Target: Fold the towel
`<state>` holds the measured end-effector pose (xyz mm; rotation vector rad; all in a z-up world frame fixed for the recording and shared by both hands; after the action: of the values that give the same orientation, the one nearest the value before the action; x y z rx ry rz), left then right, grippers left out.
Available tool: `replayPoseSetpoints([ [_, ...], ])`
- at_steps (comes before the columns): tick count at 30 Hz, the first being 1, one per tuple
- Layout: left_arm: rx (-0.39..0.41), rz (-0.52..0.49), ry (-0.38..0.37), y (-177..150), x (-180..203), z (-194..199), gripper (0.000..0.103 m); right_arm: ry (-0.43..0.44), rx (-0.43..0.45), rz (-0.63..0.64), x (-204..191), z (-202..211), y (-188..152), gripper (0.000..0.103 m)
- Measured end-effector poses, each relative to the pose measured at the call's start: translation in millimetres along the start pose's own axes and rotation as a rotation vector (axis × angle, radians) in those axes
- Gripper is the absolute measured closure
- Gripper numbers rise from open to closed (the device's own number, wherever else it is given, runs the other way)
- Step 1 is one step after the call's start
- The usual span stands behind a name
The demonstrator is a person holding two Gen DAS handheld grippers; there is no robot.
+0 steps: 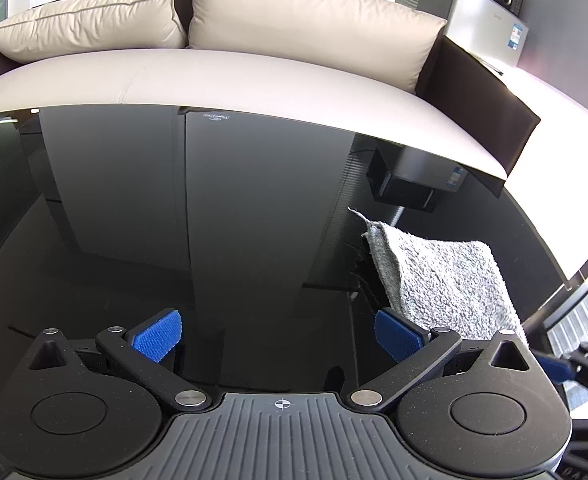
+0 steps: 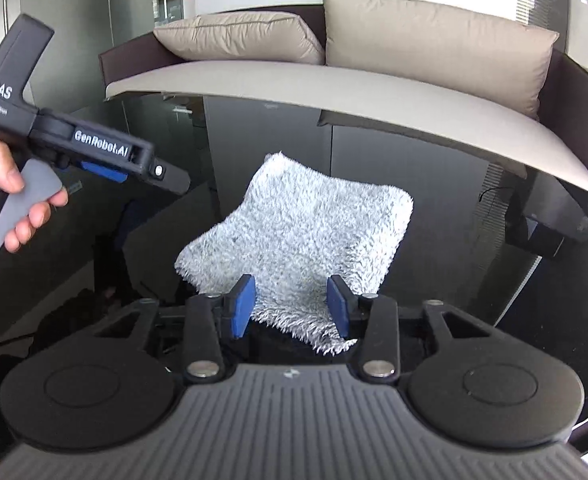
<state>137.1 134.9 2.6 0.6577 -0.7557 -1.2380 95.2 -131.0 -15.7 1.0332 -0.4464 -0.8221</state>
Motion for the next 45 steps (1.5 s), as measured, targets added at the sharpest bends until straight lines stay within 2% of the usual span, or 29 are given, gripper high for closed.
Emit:
replayPoseSetpoints([
  [7, 0.054, -0.004, 0.008, -10.4, 4.1, 21.5, 0.001, -0.025, 0.064, -0.117, 10.5, 17.4, 4.9, 0.059],
  [9, 0.062, -0.008, 0.009, -14.3, 6.0, 26.7, 0.001, -0.039, 0.087, -0.119, 10.0, 28.4, 5.2, 0.055],
  [11, 0.071, -0.005, 0.011, -18.1, 8.5, 31.7, 0.001, -0.057, 0.097, -0.129, 11.9, 36.6, 2.3, 0.047],
  [22, 0.088, -0.043, -0.002, -42.9, 26.8, 56.7, 0.001, -0.119, 0.131, -0.182, 15.1, 66.3, -9.6, 0.036],
  [25, 0.095, -0.044, 0.002, -48.6, 29.3, 63.5, 0.001, -0.132, 0.143, -0.188, 15.3, 73.1, -11.9, 0.029],
  [29, 0.109, -0.04, -0.004, -55.3, 33.3, 72.3, 0.001, -0.155, 0.166, -0.222, 16.8, 82.7, -14.9, 0.01],
  [32, 0.112, -0.044, -0.001, -59.2, 37.2, 76.9, 0.001, -0.18, 0.174, -0.253, 16.7, 90.1, -16.7, 0.004],
  [37, 0.125, -0.071, -0.006, -64.9, 45.6, 83.9, 0.001, -0.214, 0.165, -0.266, 12.3, 99.2, -20.9, 0.001],
  [45, 0.148, -0.088, -0.013, -72.9, 52.5, 96.8, 0.001, -0.237, 0.161, -0.26, 3.3, 112.0, -28.7, 0.001],
])
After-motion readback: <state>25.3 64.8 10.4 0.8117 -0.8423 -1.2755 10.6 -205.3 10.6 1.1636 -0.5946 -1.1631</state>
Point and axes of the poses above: each gripper's, at about its wrist camera, not at the fingertips, and z roughly against the way its jaws point, x to its right, y to its top, the point moved 1 cm from there along -z, roughly the way its jaws point, and after that the axes turned 9 degrees about x, right-handed, at the moved point
